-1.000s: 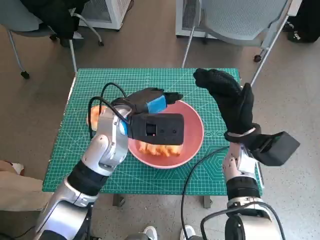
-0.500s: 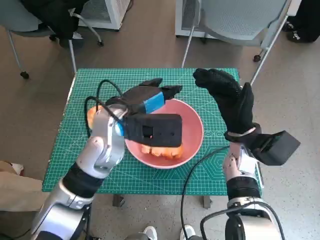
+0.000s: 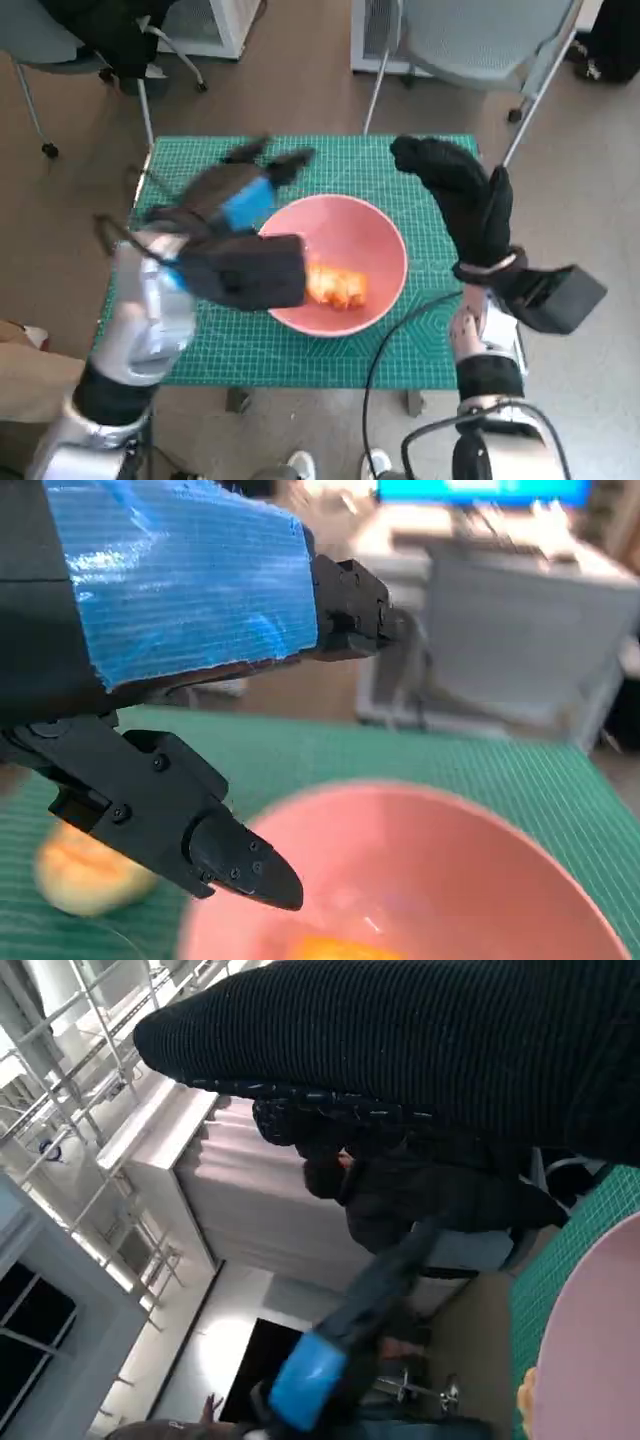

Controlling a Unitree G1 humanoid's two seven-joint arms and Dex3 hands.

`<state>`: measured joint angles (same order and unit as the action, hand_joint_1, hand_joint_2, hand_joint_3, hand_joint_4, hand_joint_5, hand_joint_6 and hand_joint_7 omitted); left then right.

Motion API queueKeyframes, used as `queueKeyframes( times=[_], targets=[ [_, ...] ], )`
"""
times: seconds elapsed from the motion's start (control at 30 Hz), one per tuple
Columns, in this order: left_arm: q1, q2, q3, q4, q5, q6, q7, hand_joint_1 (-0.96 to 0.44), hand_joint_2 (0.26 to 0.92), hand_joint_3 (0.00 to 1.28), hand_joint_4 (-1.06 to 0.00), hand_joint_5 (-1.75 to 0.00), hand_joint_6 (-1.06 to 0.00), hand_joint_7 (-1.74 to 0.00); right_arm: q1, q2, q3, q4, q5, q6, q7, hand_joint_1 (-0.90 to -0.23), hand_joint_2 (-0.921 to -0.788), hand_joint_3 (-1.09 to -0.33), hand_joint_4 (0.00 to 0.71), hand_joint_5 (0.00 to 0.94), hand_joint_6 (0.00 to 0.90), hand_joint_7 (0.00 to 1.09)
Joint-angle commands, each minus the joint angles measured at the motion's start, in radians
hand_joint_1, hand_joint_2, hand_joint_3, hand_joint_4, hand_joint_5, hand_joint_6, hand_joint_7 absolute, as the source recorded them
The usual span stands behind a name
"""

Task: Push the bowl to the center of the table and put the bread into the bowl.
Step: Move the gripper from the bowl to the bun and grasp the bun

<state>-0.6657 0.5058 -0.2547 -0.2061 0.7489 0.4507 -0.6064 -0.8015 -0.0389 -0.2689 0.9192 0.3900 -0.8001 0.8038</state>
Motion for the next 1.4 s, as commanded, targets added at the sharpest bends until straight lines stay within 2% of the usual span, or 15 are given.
queueKeyframes(
  times=[0.03,0.37,0.77,1.17,1.4],
  targets=[
    [0.033,0.051,0.037,-0.08,0.04,0.032,-0.009,-0.3,0.688,0.02,0.0,0.0,-0.2,-0.01,0.027,-0.004,0.005,-0.001,0.001,0.009,0.0,-0.64,-0.921,-0.894,0.046,0.0,-0.001,0.24],
    [0.071,0.122,0.092,-0.102,0.032,0.042,-0.04,-0.3,0.68,0.01,0.0,0.0,-0.18,0.0,0.025,-0.005,0.003,-0.003,0.01,0.019,0.008,-0.64,-0.921,-0.896,0.046,0.0,-0.001,0.24],
    [0.082,0.13,0.061,-0.016,0.055,0.048,-0.029,-0.29,0.68,0.01,0.0,0.0,-0.17,0.0,0.021,-0.005,-0.002,0.004,0.014,0.027,0.014,-0.639,-0.921,-0.896,0.042,0.0,-0.001,0.24],
    [0.022,0.114,-0.014,0.19,0.101,0.032,0.01,-0.3,0.677,0.0,0.0,0.0,-0.16,0.0,0.015,-0.008,-0.005,0.02,0.014,0.036,0.018,-0.639,-0.921,-0.894,0.042,0.0,-0.001,0.24],
    [-0.087,0.088,-0.072,0.443,0.104,0.007,0.042,-0.3,0.675,0.0,0.0,0.0,-0.16,0.0,0.004,-0.018,-0.009,0.027,0.015,0.046,0.019,-0.639,-0.921,-0.894,0.042,0.0,-0.001,0.24]
  ],
)
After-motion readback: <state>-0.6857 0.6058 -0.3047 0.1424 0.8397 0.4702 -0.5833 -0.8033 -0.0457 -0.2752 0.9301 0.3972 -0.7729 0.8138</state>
